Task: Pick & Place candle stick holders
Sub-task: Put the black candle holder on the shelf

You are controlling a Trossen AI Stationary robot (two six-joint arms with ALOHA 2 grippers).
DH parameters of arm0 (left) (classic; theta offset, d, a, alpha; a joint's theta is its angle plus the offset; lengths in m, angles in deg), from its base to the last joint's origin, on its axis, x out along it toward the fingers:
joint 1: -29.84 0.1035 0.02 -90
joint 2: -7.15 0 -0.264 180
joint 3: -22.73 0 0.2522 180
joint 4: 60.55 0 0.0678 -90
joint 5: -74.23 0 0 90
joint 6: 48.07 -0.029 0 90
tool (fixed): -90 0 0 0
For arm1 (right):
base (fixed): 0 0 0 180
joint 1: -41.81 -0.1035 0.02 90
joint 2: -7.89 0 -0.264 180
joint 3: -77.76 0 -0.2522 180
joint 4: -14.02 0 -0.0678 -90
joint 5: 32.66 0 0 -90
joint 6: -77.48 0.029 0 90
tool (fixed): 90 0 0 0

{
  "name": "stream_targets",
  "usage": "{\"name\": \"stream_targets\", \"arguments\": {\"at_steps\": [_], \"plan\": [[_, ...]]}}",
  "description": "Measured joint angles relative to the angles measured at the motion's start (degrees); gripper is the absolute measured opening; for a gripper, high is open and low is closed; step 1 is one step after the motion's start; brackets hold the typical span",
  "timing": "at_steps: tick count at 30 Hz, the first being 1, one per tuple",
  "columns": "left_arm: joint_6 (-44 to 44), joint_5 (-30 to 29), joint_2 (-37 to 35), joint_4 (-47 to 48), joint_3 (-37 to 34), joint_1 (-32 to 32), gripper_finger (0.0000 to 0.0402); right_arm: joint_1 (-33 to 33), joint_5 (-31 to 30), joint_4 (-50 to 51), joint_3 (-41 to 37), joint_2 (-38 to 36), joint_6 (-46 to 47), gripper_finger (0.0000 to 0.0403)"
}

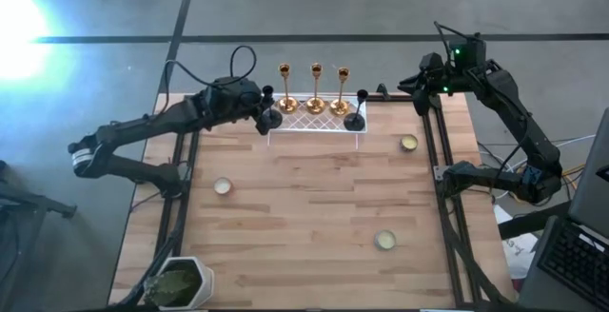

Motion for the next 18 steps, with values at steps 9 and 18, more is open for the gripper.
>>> {"name": "stream_targets", "arguments": {"at_steps": [9, 18], "plan": [[0.09, 0.39, 1.35, -0.46, 0.0, 0.13, 0.0018, 0.01, 0.0, 0.05, 0.0, 0.0, 0.15, 0.0069], [0.07, 0.66, 1.25, -0.1, 0.0, 0.22, 0.0018, 0.02, 0.0, 0.2, 0.0, 0.0, 0.13, 0.0081]]}}
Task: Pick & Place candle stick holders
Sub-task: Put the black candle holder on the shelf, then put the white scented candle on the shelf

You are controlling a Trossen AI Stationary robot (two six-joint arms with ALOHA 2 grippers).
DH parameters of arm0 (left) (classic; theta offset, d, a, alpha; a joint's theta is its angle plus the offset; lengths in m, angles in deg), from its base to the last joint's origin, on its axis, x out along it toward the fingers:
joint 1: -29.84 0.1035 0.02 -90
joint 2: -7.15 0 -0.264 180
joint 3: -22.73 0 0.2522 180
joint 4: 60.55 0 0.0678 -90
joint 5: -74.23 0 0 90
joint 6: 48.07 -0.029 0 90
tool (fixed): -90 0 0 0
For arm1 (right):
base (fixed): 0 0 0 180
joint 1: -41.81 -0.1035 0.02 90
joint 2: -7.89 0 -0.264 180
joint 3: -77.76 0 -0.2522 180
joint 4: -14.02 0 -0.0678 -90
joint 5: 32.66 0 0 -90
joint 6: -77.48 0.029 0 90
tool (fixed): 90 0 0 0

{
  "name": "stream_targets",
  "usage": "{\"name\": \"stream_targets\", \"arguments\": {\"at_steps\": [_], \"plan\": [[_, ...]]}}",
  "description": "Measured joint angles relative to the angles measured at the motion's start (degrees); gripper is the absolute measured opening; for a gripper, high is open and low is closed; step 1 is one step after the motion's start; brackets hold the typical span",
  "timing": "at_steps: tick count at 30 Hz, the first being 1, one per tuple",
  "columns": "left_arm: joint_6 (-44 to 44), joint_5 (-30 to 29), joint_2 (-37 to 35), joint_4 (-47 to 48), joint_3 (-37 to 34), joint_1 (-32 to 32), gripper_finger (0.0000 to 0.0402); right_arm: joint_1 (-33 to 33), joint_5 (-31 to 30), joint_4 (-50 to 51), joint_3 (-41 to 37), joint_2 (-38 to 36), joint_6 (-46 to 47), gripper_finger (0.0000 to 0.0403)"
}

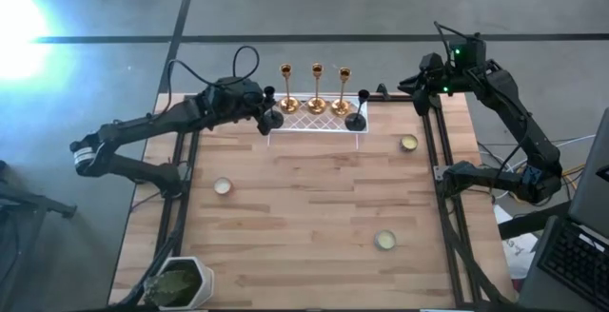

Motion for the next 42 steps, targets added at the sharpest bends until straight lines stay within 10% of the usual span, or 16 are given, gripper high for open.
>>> {"name": "stream_targets", "arguments": {"at_steps": [24, 42], "plan": [[-2.54, -0.07, -2.06, 4.97, 0.27, 0.0, 0.0152, 0.0, 0.02, 0.19, 0.0, -0.02, 0.02, 0.0063], [-3.48, 2.08, -7.37, 34.14, 11.79, -0.02, 0.0224, 0.0, 0.02, 1.61, 0.0, -0.02, -0.17, 0.0084]]}}
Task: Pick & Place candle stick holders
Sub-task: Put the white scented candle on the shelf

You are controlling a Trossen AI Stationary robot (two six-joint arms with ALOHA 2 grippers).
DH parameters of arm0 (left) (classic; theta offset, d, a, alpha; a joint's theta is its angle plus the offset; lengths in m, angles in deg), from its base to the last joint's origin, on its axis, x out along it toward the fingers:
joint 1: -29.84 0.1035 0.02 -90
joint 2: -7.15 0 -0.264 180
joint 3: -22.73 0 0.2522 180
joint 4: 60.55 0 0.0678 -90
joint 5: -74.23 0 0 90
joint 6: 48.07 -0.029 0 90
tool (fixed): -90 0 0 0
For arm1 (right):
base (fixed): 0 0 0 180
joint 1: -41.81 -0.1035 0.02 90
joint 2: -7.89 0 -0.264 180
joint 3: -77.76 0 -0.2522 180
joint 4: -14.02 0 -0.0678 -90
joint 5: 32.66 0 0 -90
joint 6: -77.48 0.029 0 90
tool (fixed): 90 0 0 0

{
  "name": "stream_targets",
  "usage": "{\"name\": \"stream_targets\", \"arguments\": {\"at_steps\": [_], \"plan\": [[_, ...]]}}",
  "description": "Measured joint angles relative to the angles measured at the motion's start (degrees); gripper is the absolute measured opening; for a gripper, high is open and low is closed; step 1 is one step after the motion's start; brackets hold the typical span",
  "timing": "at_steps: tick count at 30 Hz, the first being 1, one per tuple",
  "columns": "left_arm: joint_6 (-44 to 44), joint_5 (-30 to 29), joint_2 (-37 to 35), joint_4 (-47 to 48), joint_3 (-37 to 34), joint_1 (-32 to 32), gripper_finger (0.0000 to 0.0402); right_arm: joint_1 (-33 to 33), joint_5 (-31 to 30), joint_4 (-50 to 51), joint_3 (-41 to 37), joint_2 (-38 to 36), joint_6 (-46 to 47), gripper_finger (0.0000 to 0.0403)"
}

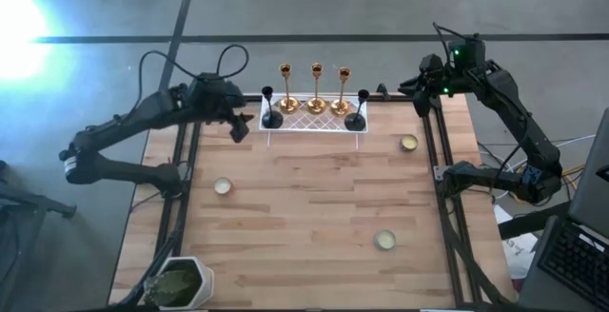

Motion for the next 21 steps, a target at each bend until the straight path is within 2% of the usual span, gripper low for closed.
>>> {"name": "stream_targets", "arguments": {"at_steps": [2, 6, 12, 17, 21], "plan": [[0.0, 2.58, 0.15, 6.85, 3.23, 0.0, 0.0224, 0.0, 0.0, 0.0, 0.0, 0.0, -0.15, 0.0083], [0.66, 12.55, 1.08, 19.54, 8.88, -0.1, 0.0224, 0.0, 0.0, -0.01, 0.01, 0.0, -0.65, 0.0076], [6.1, 20.26, 2.44, 27.31, 10.72, -0.51, 0.0237, -0.01, 0.0, -0.07, 0.02, 0.02, -1.79, 0.0068], [10.79, 22.15, 5.5, 34.91, 9.93, -0.81, 0.028, -0.02, 0.0, -0.04, 0.0, 0.02, -2.07, 0.0073], [11.7, 22.49, 7.16, 36.74, 6.42, -1.03, 0.03, -0.01, 0.0, 0.12, 0.01, 0.0, -3.22, 0.0081]]}}
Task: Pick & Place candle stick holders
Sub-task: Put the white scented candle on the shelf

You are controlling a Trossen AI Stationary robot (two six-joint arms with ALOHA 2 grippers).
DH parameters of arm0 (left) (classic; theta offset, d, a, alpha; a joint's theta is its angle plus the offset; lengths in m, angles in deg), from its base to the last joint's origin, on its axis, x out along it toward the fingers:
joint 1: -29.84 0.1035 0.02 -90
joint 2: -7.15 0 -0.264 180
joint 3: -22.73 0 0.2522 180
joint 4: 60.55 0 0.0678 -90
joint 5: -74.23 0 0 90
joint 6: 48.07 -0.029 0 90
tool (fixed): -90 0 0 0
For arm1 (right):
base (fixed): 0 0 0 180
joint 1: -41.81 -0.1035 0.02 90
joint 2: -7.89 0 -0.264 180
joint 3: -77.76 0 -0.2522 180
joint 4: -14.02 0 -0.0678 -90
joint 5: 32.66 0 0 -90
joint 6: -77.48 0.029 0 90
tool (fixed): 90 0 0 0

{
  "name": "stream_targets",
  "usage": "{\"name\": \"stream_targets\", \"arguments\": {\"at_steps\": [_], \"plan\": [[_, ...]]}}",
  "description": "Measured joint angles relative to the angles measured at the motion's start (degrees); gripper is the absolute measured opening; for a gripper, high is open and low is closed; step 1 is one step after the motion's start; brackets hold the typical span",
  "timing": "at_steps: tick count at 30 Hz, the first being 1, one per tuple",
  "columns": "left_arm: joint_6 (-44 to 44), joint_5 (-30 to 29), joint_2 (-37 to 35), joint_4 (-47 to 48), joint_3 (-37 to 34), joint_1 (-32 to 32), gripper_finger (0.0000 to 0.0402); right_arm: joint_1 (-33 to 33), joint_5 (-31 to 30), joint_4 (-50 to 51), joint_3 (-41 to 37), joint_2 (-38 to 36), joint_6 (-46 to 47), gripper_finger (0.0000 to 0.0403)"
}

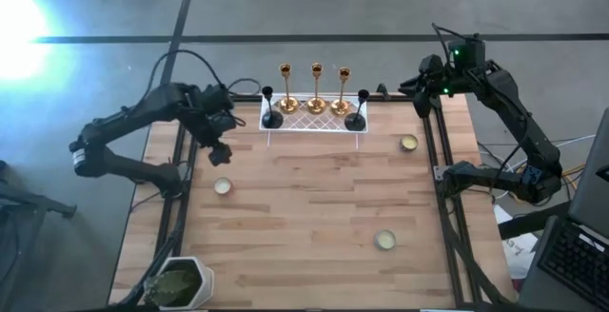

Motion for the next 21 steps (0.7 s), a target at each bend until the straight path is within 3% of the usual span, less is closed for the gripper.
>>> {"name": "stream_targets", "arguments": {"at_steps": [9, 21], "plan": [[-1.48, -3.47, 2.77, -2.16, -11.25, -0.06, 0.0298, 0.0, -0.02, 0.05, -0.01, 0.0, -1.29, 0.0088], [3.16, 1.69, 7.75, -6.22, -24.08, -0.19, 0.0296, 0.01, 0.0, 0.98, 0.0, 0.0, -1.48, 0.0069]]}}
